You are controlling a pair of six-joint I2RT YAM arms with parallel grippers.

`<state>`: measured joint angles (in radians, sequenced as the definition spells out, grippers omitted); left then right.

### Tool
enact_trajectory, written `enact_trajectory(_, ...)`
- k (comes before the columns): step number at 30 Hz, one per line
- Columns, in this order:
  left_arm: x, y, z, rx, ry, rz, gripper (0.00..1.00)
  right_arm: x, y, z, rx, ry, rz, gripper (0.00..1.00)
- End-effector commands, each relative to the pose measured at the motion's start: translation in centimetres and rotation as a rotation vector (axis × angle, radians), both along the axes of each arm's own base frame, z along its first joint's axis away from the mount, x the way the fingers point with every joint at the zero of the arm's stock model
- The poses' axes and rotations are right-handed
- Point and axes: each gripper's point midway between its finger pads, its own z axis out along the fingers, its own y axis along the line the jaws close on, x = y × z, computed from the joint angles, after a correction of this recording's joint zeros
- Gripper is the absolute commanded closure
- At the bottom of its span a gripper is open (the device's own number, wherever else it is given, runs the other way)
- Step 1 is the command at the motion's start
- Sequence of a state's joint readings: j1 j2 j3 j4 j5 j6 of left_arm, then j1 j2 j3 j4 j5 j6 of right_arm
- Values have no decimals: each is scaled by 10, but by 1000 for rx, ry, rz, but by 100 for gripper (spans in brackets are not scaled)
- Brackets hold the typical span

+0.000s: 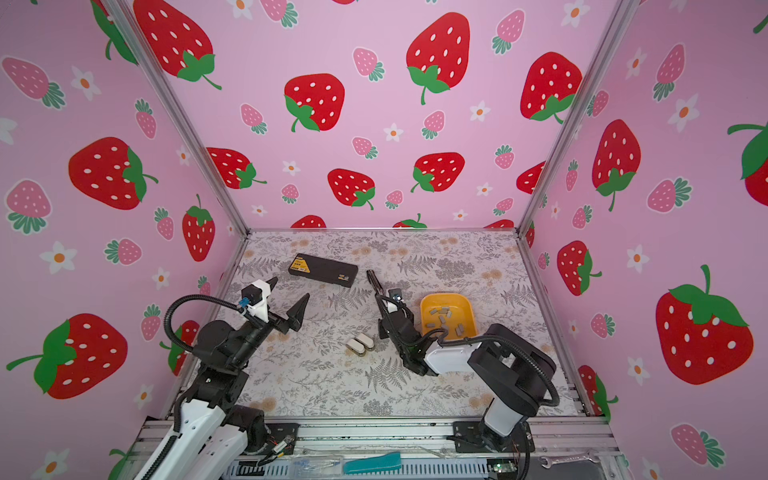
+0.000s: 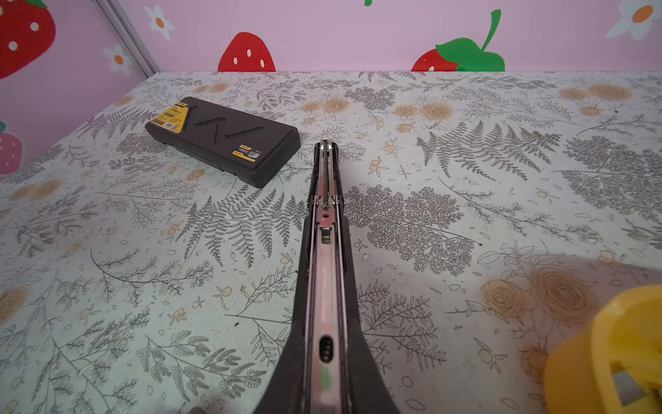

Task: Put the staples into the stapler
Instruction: 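Lower the open stapler onto the table with the right gripper and release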

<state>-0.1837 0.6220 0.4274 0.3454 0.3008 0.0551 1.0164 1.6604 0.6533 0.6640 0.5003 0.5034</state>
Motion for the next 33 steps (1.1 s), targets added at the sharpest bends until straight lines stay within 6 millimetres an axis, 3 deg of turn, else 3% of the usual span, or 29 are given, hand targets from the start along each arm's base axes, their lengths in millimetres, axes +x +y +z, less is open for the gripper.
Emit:
enact_trajectory(1,6,-9,16,13,-28,-45,1,12,10,17,79,-27,-47,100)
enact_trajectory(7,12,-14,9,43,4,-65,1,21,4,-5,46,5,-78,100)
enact_trajectory(15,15,-18,7,65,15,-84,1,19,-3,-33,3,39,-90,100)
enact_trajectory(25,21,-24,3,77,56,-116,1,24,-25,-44,10,37,-180,100)
enact_trajectory(30,26,-26,0,73,92,-123,1,25,-27,-50,15,28,-175,94)
enact_trajectory(33,23,-28,5,70,80,-140,1,25,-24,-46,29,27,-162,81)
